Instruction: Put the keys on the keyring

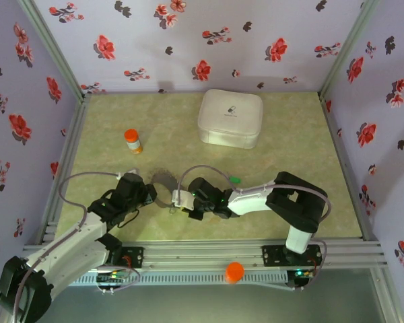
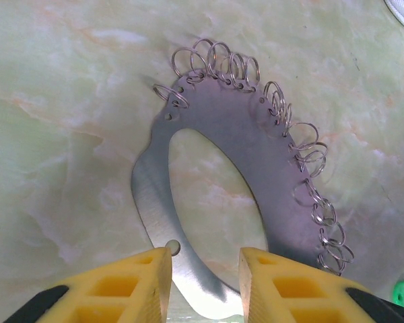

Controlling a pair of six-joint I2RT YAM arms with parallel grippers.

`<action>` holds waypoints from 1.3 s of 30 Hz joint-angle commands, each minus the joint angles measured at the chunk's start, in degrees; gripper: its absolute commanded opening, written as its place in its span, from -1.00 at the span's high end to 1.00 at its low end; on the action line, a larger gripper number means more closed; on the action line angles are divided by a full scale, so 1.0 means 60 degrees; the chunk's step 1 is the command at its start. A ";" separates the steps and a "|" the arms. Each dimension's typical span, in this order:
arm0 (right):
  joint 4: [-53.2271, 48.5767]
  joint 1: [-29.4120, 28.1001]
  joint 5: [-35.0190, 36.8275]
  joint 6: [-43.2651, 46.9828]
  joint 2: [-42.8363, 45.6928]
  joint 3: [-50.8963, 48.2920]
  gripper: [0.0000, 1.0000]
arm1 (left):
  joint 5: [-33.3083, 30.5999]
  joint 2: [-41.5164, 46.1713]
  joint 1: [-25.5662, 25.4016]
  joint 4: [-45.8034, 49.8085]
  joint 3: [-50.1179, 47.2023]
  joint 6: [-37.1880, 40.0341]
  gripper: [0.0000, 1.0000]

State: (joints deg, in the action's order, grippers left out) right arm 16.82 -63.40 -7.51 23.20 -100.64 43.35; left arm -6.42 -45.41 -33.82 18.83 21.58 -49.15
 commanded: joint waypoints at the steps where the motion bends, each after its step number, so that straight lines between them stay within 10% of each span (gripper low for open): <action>1: -0.0120 -0.0054 0.0105 0.0182 0.0193 0.0117 1.00 | -0.0083 -0.0010 0.0065 0.0174 0.0284 0.0317 0.32; 15: 0.0756 0.0348 -0.0191 -0.0787 0.2063 -0.1222 1.00 | 0.1197 0.0400 -0.1392 -0.3263 -0.0395 0.4635 -0.03; 22: 0.0325 0.0832 -0.0850 -0.0638 0.2780 -0.1475 1.00 | 0.2380 0.0364 -0.1949 -0.4613 -0.1018 0.8445 0.23; 39: 0.0420 0.1232 -0.1473 -0.0243 0.3354 -0.1937 1.00 | 0.5117 -0.2161 -0.0960 -0.2650 0.0974 1.4215 0.42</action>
State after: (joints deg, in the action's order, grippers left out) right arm 18.17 -56.60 -14.68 20.62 -82.30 32.56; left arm 17.82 -57.39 -41.98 0.67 26.26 28.69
